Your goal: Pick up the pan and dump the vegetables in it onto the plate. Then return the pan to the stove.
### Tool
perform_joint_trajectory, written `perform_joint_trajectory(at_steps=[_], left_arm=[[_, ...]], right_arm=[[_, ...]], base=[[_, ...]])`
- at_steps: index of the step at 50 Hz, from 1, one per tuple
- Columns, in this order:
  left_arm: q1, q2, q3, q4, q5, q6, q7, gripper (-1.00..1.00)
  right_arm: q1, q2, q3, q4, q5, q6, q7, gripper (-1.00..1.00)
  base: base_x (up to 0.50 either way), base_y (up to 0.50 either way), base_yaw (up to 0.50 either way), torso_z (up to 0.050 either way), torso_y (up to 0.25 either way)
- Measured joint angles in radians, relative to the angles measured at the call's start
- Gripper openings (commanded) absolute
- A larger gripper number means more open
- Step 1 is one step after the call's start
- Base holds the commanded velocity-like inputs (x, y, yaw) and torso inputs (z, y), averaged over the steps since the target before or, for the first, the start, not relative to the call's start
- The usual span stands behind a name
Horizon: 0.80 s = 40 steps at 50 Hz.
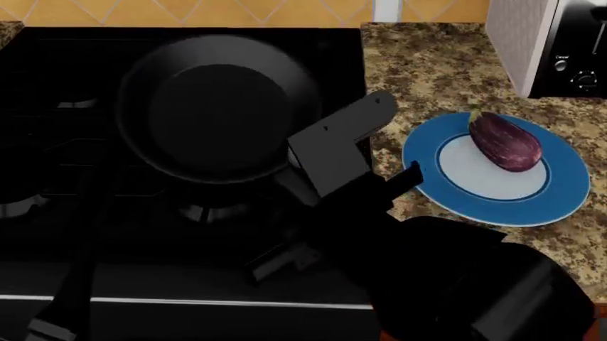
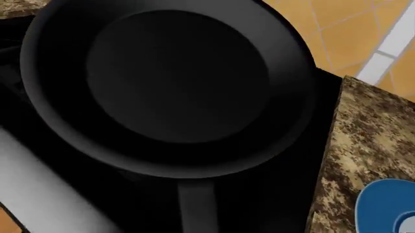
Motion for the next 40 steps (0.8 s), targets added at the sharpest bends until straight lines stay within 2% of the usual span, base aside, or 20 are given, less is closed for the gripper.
perform_joint_trajectory(at_steps=[16, 40], left_arm=[[0.047, -0.019, -0.009, -0.004, 0.019, 0.049, 0.006, 1.00], [0.071, -0.043, -0.019, -0.003, 0.017, 0.082, -0.006, 1.00]], right_arm=[[0.067, -0.052, -0.094, 0.112, -0.033, 0.040, -0.073, -1.00], [0.117, -0.144, -0.162, 0.369, -0.133, -0.047, -0.197, -1.00]], base=[[0.00, 0.00, 0.00, 0.001, 0.005], [0.00, 0.00, 0.00, 0.001, 0.004]])
